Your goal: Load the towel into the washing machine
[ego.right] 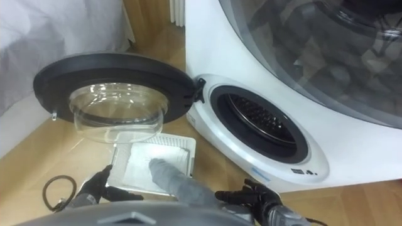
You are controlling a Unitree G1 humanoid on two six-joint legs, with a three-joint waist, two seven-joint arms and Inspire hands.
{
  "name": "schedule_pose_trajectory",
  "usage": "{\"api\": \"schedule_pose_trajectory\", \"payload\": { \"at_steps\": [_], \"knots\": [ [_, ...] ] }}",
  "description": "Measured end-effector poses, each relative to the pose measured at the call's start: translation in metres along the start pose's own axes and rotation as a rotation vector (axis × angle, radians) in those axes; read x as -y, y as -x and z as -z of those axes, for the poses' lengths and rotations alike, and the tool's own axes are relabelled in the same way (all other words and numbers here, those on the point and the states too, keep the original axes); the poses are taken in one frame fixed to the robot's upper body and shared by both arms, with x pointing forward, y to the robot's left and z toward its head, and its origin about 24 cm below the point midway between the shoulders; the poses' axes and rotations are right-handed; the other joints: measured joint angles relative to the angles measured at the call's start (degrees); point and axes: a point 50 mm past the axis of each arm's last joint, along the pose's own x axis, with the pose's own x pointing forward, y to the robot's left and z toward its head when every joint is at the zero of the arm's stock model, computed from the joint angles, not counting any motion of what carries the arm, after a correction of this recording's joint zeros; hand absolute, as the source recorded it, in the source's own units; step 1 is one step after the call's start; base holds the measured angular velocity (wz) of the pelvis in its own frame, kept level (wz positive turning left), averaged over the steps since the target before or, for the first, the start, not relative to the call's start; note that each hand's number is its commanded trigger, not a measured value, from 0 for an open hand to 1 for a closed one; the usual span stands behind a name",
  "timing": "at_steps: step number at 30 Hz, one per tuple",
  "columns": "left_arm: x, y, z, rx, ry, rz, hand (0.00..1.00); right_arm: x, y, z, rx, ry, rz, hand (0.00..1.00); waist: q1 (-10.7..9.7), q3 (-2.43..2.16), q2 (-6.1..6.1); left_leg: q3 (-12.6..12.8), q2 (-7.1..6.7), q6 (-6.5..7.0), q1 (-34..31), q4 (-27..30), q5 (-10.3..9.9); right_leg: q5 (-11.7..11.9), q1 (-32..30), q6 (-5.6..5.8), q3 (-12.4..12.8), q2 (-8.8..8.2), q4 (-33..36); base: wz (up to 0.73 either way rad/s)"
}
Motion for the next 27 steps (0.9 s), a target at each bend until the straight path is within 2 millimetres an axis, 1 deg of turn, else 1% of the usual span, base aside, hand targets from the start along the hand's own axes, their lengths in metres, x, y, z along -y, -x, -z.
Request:
{"api": "schedule_pose_trajectory", "payload": {
  "at_steps": [2, 3, 4, 5, 6, 7, 8, 9, 10, 12, 13, 14, 15, 16, 17, 18, 19, 20, 23, 25, 27],
  "knots": [
    [0.0, -0.002, -0.006, 0.015, -0.027, -0.005, 0.0, 0.0, -0.001, -0.005, 0.004, 0.022, -0.003, 0.0, -0.09, 0.09, 0.11, 0.0, 0.02, 0.01, -1.55, 0.85, 0.01, 0.0, -1.68, 0.0, 0.03, -0.11, 0.94, -0.04],
    [0.001, -0.004, -0.011, 0.02, -0.046, -0.007, 0.0, -0.001, -0.002, -0.008, 0.001, 0.037, -0.004, 0.0, -0.11, 0.24, 0.29, -0.03, 0.06, 0.03, -2.69, 1.43, 0.02, -0.01, -2.98, -0.01, -0.02, -0.21, 1.82, 0.0],
    [0.001, -0.004, -0.013, 0.024, -0.053, -0.008, 0.0, -0.002, -0.003, -0.012, 0.009, 0.047, -0.006, 0.0, -0.1, 0.26, 0.32, -0.02, 0.06, 0.03, -3.34, 1.85, 0.02, -0.02, -3.69, -0.03, -0.04, -0.29, 2.12, -0.03],
    [0.001, -0.006, -0.019, 0.036, -0.076, -0.011, 0.0, -0.003, -0.004, -0.018, 0.012, 0.073, -0.01, 0.0, -0.2, 0.43, 0.43, -0.1, 0.05, 0.04, -4.64, 2.63, 0.03, -0.07, -5.11, -0.12, 0.01, -0.45, 2.92, -0.04],
    [0.0, -0.008, -0.027, 0.052, -0.105, -0.015, 0.0, -0.006, -0.006, -0.026, 0.021, 0.096, -0.012, 0.0, -0.24, 0.86, 0.43, -0.07, 0.03, 0.05, -6.17, 3.48, 0.03, -0.26, -7.01, -0.41, -0.09, -0.71, 4.39, -0.04],
    [-0.001, -0.01, -0.031, 0.062, -0.13, -0.017, 0.0, -0.007, -0.006, -0.03, 0.027, 0.107, -0.014, 0.0, -0.24, 1.12, 0.32, -0.07, 0.02, 0.04, -7.19, 4.23, 0.03, -0.38, -8.09, -0.57, -0.12, -0.88, 5.28, 0.0],
    [-0.003, -0.012, -0.042, 0.088, -0.167, -0.023, 0.0, -0.011, -0.008, -0.039, 0.044, 0.136, -0.015, 0.0, -0.14, 1.7, 0.14, -0.13, 0.05, 0.04, -9.29, 5.58, 0.03, -0.45, -10.56, -0.67, -0.1, -1.12, 7.12, 0.0],
    [-0.004, -0.014, -0.051, 0.11, -0.196, -0.027, 0.0, -0.013, -0.009, -0.044, 0.049, 0.163, -0.016, 0.0, -0.2, 1.89, -0.01, -0.13, 0.04, 0.04, -11.39, 6.65, 0.03, -0.58, -12.88, -0.88, 0.04, -1.35, 8.7, 0.0],
    [-0.005, -0.014, -0.055, 0.12, -0.212, -0.032, 0.0, -0.014, -0.009, -0.047, 0.053, 0.179, -0.015, 0.0, -0.2, 1.99, -0.08, -0.13, 0.02, 0.04, -12.43, 7.26, 0.03, -0.6, -13.99, -0.91, 0.1, -1.5, 9.52, 0.0],
    [-0.002, -0.016, -0.071, 0.168, -0.245, -0.038, 0.0, -0.017, -0.01, -0.061, 0.085, 0.209, 0.002, 0.0, -0.4, 2.14, 0.04, -0.08, -0.07, 0.05, -16.12, 9.19, 0.02, -0.66, -18.02, -1.01, 0.17, -2.01, 12.18, 0.0],
    [-0.002, -0.016, -0.075, 0.18, -0.257, -0.036, 0.0, -0.018, -0.011, -0.064, 0.094, 0.217, 0.007, 0.0, -0.39, 2.31, 0.11, 0.0, -0.08, 0.07, -16.91, 9.67, 0.01, -0.67, -18.7, -1.02, 0.21, -2.06, 12.52, 0.04],
    [-0.002, -0.017, -0.085, 0.207, -0.283, -0.039, 0.0, -0.021, -0.011, -0.073, 0.118, 0.239, 0.009, 0.0, -0.6, 2.79, 0.13, -0.04, -0.06, 0.09, -18.98, 11.32, -0.01, -0.74, -20.23, -1.13, 0.26, -2.24, 13.32, 0.1],
    [-0.004, -0.018, -0.096, 0.236, -0.298, -0.048, 0.0, -0.023, -0.012, -0.079, 0.133, 0.247, 0.016, 0.0, -0.89, 3.33, 0.3, 0.0, -0.05, 0.29, -21.71, 13.52, -0.16, -1.06, -22.65, -1.6, 0.28, -2.57, 14.92, 0.13],
    [-0.005, -0.018, -0.103, 0.251, -0.306, -0.052, 0.0, -0.025, -0.011, -0.084, 0.147, 0.253, 0.02, 0.0, -1.07, 3.44, 0.37, 0.01, -0.06, 0.56, -23.28, 14.56, -0.35, -1.42, -23.95, -1.96, 0.31, -2.73, 15.63, 0.15],
    [-0.007, -0.018, -0.115, 0.28, -0.316, -0.062, 0.0, -0.027, -0.011, -0.094, 0.172, 0.261, 0.022, 0.0, -1.24, 3.73, 0.59, -0.06, -0.03, 0.68, -26.85, 17.04, -0.52, -1.74, -27.25, -2.15, 0.29, -3.11, 17.8, 0.09],
    [-0.009, -0.018, -0.127, 0.309, -0.34, -0.073, 0.0, -0.031, -0.011, -0.105, 0.2, 0.275, 0.02, 0.0, -1.29, 3.8, 0.7, -0.07, -0.01, 0.82, -30.21, 19.33, -0.75, -1.98, -30.69, -2.52, 0.36, -3.46, 20.11, 0.05],
    [-0.01, -0.018, -0.132, 0.322, -0.351, -0.077, 0.0, -0.032, -0.011, -0.109, 0.21, 0.283, 0.019, 0.0, -1.33, 3.84, 0.74, -0.07, 0.0, 0.83, -31.77, 20.42, -0.9, -2.15, -32.34, -2.77, 0.38, -3.67, 21.31, 0.03],
    [-0.011, -0.017, -0.142, 0.348, -0.375, -0.083, 0.0, -0.035, -0.01, -0.117, 0.234, 0.302, 0.015, 0.0, -1.4, 3.99, 0.88, -0.1, 0.02, 0.86, -34.74, 22.61, -1.09, -2.46, -35.33, -3.1, 0.81, -3.97, 23.21, 0.05],
    [-0.012, -0.015, -0.162, 0.406, -0.446, -0.096, 0.0, -0.041, -0.008, -0.134, 0.292, 0.334, 0.016, 0.0, -1.62, 4.42, 1.43, -0.2, 0.36, 0.83, -40.74, 26.66, -1.73, -2.92, -41.28, -3.53, 1.53, -4.02, 27.18, 0.0],
    [-0.013, -0.014, -0.174, 0.441, -0.48, -0.118, 0.0, -0.044, -0.007, -0.143, 0.319, 0.355, 0.021, 0.0, -1.71, 4.46, 1.48, -0.01, 0.61, 0.79, -44.05, 29.11, -2.02, -3.12, -44.72, -3.86, 1.97, -4.11, 29.57, -0.08],
    [-0.017, -0.011, -0.191, 0.492, -0.504, -0.159, 0.0, -0.049, -0.004, -0.157, 0.358, 0.396, 0.016, 0.0, -1.9, 4.74, 1.32, 0.17, 1.13, 0.5, -48.26, 32.24, -2.47, -3.11, -48.98, -4.18, 2.26, -4.08, 32.36, -0.06]
  ]
}}
